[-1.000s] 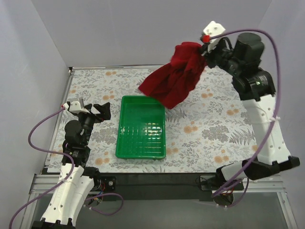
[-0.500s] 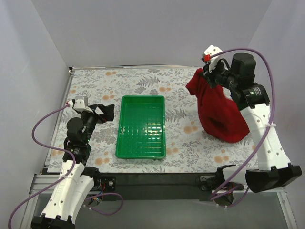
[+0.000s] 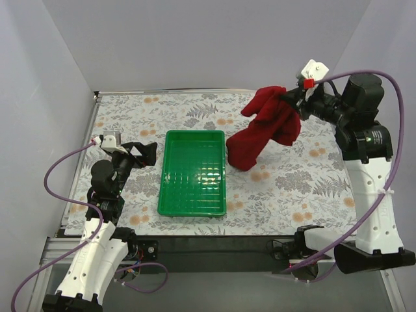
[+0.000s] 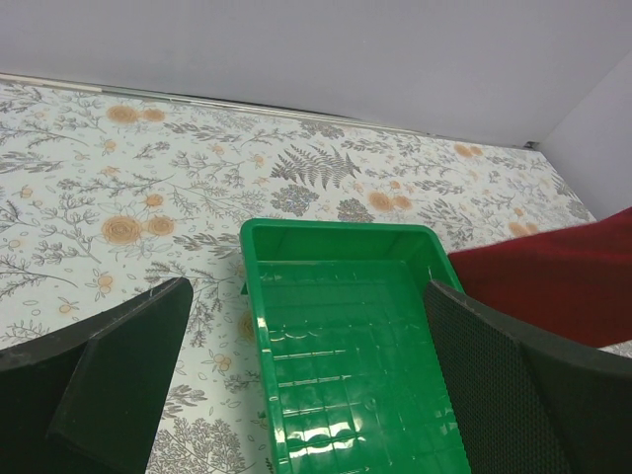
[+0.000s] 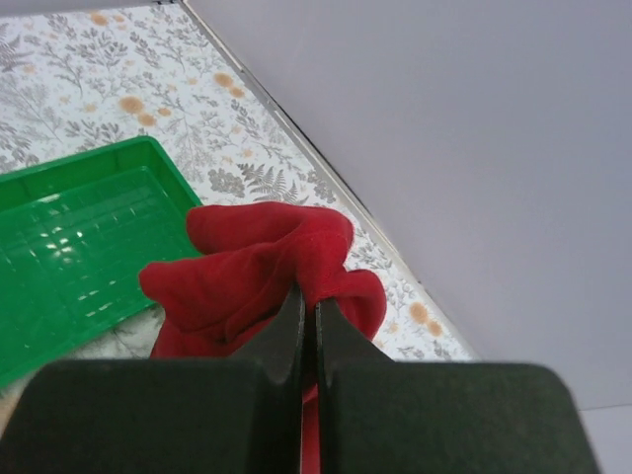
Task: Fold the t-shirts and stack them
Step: Move the tshirt to the center of the board
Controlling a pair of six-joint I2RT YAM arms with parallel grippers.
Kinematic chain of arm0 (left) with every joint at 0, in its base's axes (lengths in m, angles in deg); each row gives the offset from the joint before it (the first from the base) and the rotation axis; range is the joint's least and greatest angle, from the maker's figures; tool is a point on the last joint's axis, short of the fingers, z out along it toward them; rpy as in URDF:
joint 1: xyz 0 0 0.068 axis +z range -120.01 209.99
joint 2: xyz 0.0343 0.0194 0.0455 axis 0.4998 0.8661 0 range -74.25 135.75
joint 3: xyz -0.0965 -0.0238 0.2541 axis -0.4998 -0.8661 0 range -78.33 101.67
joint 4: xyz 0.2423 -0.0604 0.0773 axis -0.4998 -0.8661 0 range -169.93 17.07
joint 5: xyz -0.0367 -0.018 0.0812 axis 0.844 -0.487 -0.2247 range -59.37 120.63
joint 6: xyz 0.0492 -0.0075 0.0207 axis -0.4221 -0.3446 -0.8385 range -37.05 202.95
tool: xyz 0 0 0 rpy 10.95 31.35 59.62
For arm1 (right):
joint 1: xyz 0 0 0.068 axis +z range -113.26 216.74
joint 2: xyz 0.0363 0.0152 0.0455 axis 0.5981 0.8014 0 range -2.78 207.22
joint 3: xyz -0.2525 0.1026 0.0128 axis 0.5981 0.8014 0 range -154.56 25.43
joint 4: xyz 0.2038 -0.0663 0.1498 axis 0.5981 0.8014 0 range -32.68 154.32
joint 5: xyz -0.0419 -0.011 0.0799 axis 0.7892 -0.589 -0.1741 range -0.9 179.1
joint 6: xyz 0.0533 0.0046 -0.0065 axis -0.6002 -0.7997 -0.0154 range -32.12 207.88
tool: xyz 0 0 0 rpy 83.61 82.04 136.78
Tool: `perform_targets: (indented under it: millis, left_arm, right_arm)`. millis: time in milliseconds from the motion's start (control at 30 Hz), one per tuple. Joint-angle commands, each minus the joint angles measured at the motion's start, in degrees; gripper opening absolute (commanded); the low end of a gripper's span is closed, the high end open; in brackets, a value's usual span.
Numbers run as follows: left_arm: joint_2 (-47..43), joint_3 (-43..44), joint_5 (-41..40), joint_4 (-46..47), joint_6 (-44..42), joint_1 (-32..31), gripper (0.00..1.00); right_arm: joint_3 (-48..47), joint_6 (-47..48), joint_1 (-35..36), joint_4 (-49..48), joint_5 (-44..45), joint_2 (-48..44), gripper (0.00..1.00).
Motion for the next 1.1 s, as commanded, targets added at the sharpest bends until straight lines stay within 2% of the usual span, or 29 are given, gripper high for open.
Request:
perform_targets:
  millis: [0,100,267,300,333,367,400,467,500,633,700,800,967,1067]
  left_arm:
    - [-0.56,1.13,0.53,0.2,-0.42,-0.16,0.97]
    - [-0.73,1.04,0.88,0.38,-0.51,-0.16,0.98]
    - [-0.56,0.87,1.23,0.64,-0.16,-0.16,0.98]
    - [-0.47,0.69,1.32,0.73,0.19,-0.16,0.98]
    - [0.14,0.69,1.67,0.82,0.37,-0.16,0.98]
    - [0.58,0.69,1.93,0.82,0.63,-0.16,0.98]
    - [1.28,0.86,2.11,0.73,1.24,-0.16,0.98]
    - [4.18,1.48,3.16,-0.23,2.03,-0.16,0.98]
    - [5.41,1.92,3.51,-0.76,2.47,-0.25,0.98]
    - [13.49,5.51,4.92,-5.57,6.33,-0.25,0.95]
    - [18.67,6.75,6.32,-8.13,7.83,-0.34,0.88]
    - [26.06,9.82,8.26,-10.77,9.68,-0.51,0.75]
    - [37.83,15.36,6.51,-17.89,9.42,-2.53,0.66]
    - [43.29,17.21,2.3,-20.09,8.72,-6.92,0.65]
  right_arm:
    - [5.85,6.25,-0.87,-0.99,0.38,-3.31,0.01]
    - [16.74,10.55,-1.22,-1.34,2.76,-5.24,0.01]
    - [31.78,11.36,-3.59,-5.47,4.43,-7.8,0.01]
    - [34.93,10.84,-3.94,-6.34,6.88,-7.8,0.07]
    - [35.84,8.75,-4.82,-7.05,8.56,-7.54,0.17]
    - [36.37,7.85,-5.52,-7.58,9.88,-7.1,0.48]
    - [37.24,6.89,-6.22,-7.76,11.02,-6.49,0.66]
    - [37.86,3.99,-9.2,-7.85,9.29,-5.96,0.93]
    - [38.39,3.28,-9.92,-7.93,5.01,-5.96,0.97]
    - [46.0,0.82,-12.29,-10.91,-7.31,-6.74,0.98]
    - [49.45,0.64,-13.17,-14.07,-11.62,-7.8,0.98]
    - [53.68,1.16,-14.14,-15.67,-14.62,-8.77,0.98]
    - [54.04,1.08,-15.72,-15.58,-16.3,-8.59,0.98]
    - [54.13,0.55,-15.99,-15.58,-16.91,-8.5,0.98]
